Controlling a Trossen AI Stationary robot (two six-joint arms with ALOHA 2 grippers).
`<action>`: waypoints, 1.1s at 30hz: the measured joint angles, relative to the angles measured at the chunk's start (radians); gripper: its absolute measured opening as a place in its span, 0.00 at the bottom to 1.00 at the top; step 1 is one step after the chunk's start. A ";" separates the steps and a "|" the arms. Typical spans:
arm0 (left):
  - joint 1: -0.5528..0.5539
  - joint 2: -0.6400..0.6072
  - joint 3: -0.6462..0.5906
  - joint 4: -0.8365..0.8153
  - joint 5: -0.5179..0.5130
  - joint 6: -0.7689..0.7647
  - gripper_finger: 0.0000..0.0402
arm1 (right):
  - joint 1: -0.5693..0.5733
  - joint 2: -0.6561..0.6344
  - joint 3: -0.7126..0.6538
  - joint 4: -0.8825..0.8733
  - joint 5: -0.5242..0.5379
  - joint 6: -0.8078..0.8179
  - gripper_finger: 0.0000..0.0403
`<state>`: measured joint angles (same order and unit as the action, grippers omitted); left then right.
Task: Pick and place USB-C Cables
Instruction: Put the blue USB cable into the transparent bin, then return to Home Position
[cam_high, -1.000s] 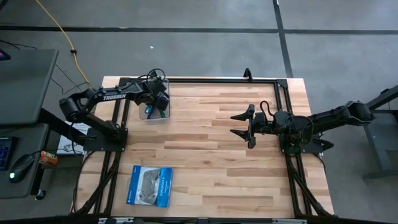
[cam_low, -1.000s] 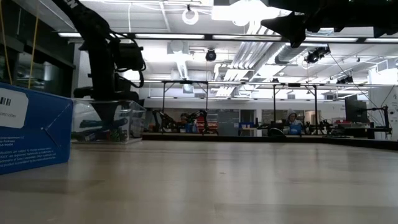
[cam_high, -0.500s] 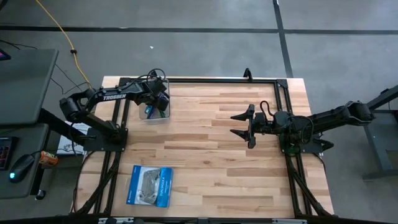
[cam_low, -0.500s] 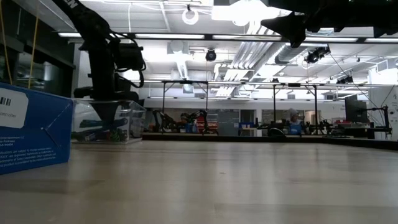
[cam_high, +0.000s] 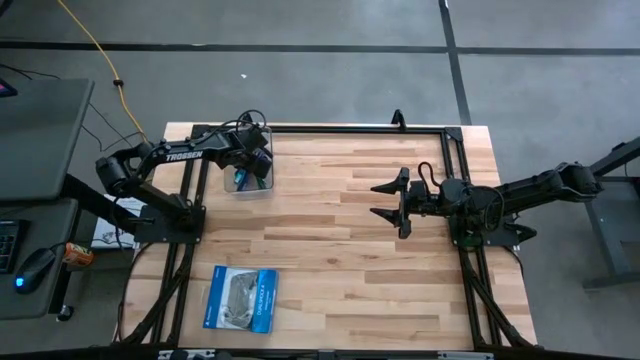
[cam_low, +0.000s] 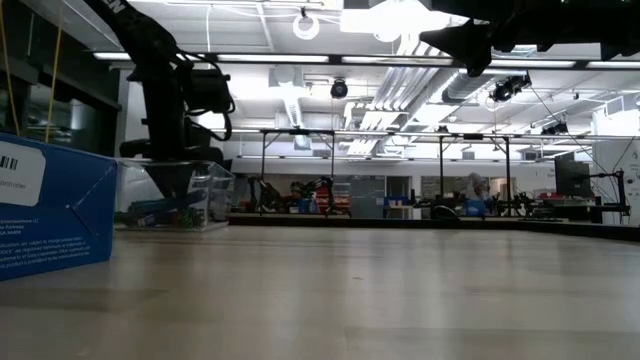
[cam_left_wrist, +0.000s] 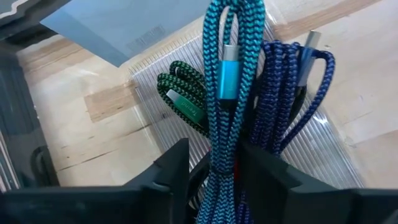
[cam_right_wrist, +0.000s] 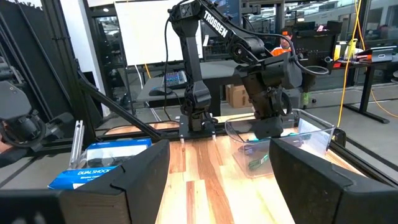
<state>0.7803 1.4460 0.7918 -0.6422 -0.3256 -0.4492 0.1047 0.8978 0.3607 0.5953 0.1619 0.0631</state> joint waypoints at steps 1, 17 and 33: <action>0.000 0.000 0.000 0.002 0.000 0.000 0.30 | 0.000 0.000 0.000 0.000 0.000 0.000 0.67; 0.000 0.000 0.007 0.016 0.020 -0.008 0.44 | 0.000 0.000 0.000 0.000 0.000 0.000 0.67; -0.011 -0.178 0.152 -0.012 0.085 0.014 0.44 | 0.000 0.000 0.000 -0.003 0.000 0.000 0.67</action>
<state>0.7692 1.2684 0.9436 -0.6541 -0.2408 -0.4347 0.1046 0.8974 0.3607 0.5922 0.1619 0.0631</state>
